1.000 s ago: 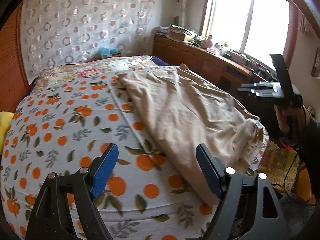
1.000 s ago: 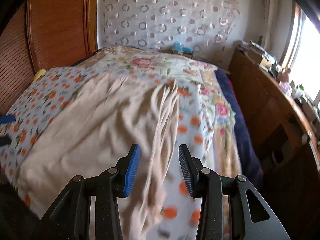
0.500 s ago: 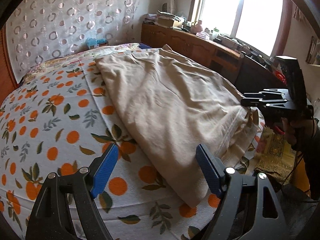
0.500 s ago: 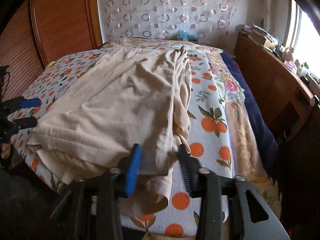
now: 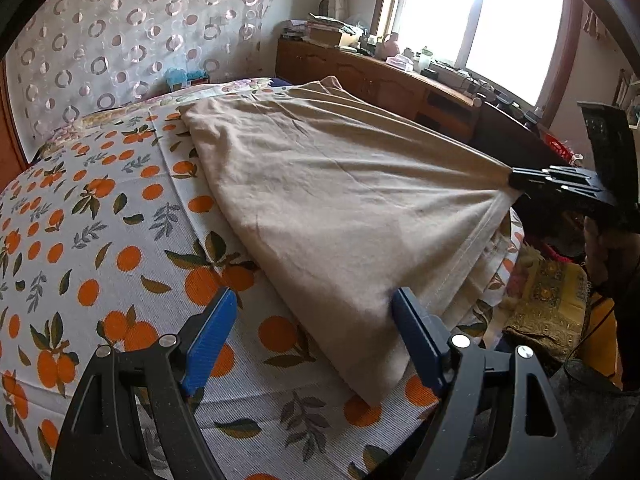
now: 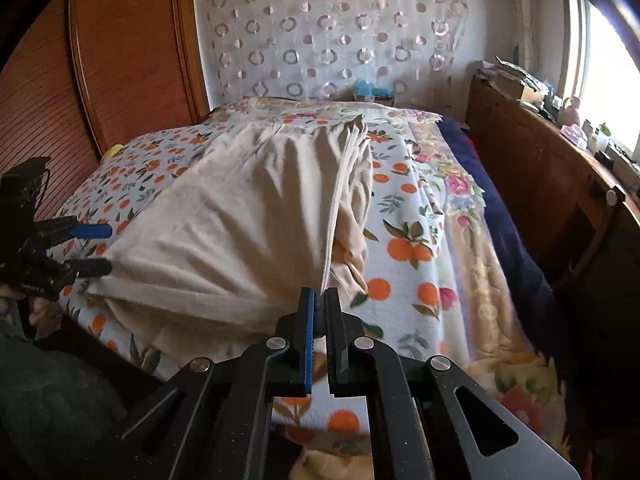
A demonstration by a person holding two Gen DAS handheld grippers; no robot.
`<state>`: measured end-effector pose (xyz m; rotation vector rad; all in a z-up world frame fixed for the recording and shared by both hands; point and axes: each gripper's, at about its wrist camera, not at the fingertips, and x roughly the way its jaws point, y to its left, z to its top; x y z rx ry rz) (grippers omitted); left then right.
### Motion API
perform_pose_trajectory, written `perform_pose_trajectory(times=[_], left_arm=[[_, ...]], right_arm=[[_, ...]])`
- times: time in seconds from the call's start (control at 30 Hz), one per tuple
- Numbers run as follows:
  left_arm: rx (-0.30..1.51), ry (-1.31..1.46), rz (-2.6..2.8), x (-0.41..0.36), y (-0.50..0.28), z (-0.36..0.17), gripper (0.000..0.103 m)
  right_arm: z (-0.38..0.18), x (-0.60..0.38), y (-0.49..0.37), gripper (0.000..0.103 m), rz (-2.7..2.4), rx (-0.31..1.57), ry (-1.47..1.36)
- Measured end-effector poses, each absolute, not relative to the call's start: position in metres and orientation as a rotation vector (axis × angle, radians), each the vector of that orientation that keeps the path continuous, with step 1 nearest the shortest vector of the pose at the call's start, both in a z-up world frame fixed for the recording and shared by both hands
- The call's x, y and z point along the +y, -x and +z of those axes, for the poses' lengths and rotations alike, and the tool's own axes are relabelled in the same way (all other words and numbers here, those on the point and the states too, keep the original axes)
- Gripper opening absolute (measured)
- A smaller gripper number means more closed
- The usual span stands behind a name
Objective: Fold small clothes
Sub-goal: 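Grasp the folded shirt edge with the left tool while the right tool grasps it too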
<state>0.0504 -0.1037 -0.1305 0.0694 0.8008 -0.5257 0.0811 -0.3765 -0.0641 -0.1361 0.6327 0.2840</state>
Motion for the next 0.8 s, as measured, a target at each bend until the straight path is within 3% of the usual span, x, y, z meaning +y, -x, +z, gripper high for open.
perform_pose_trajectory(times=[0.33, 0.47, 0.57, 0.63, 0.8], left_arm=[[0.824, -0.072, -0.527, -0.106, -0.052, -0.136, 0.081], [0.83, -0.076, -0.53, -0.108, -0.051, -0.138, 0.081], [0.828, -0.074, -0.537, -0.108, -0.049, -0.138, 0.078], [0.828, -0.068, -0.548, -0.109, -0.049, -0.139, 0.068], [0.831, -0.072, -0.563, -0.11, -0.047, -0.138, 0.056]], right_arm=[[-0.077, -0.37, -0.091, 0.006, 0.274, 0.667, 0.134], [-0.082, -0.377, -0.103, 0.05, 0.254, 0.678, 0.083], [-0.089, -0.38, -0.111, 0.053, 0.258, 0.694, 0.063], [-0.093, -0.378, -0.114, 0.054, 0.266, 0.71, 0.054], [-0.094, -0.371, -0.114, 0.054, 0.315, 0.72, 0.045]])
